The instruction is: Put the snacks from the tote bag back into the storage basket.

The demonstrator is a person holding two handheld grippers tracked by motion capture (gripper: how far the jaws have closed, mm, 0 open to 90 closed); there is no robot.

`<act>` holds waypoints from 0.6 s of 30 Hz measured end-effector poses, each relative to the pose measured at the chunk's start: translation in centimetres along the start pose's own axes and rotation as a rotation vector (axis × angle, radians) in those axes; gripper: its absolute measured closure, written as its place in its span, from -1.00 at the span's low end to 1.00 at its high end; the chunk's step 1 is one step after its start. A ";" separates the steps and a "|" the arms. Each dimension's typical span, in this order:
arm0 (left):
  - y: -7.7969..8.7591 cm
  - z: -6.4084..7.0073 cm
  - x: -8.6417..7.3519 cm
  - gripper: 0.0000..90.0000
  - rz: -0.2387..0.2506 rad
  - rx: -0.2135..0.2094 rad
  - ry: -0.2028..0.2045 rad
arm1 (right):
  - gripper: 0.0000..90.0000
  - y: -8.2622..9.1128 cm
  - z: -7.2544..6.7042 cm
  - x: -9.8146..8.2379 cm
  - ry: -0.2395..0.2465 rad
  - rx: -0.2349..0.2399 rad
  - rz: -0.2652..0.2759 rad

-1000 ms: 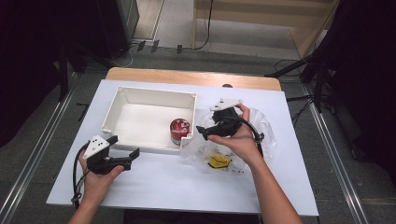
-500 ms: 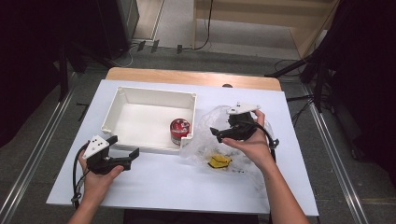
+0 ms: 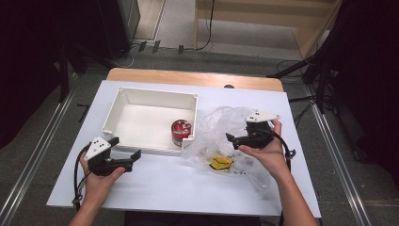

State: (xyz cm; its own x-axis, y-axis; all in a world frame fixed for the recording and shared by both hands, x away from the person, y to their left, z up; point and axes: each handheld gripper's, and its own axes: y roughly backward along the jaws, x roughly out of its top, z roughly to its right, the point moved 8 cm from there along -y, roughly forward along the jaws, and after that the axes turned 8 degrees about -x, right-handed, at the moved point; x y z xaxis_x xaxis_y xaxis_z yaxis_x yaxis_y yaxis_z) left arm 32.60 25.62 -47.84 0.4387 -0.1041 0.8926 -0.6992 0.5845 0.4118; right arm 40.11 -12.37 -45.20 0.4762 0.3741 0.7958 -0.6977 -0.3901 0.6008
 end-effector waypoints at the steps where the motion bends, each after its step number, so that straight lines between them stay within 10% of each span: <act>1: 0.0 0.0 0.0 -0.99 0.001 0.000 0.000 | -0.83 0.1 0.2 -0.2 -0.004 -0.005 0.000; 18: 0.0 0.0 0.0 -0.99 0.000 0.002 -0.001 | -0.82 1.7 2.8 -3.4 -0.063 -0.050 0.006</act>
State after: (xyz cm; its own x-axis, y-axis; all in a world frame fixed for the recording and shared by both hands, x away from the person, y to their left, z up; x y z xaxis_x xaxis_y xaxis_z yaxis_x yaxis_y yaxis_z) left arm 32.60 25.60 -47.86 0.4383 -0.1047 0.8927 -0.7004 0.5827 0.4122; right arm 38.77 -16.68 -46.68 0.5037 0.3179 0.8033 -0.7256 -0.3489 0.5931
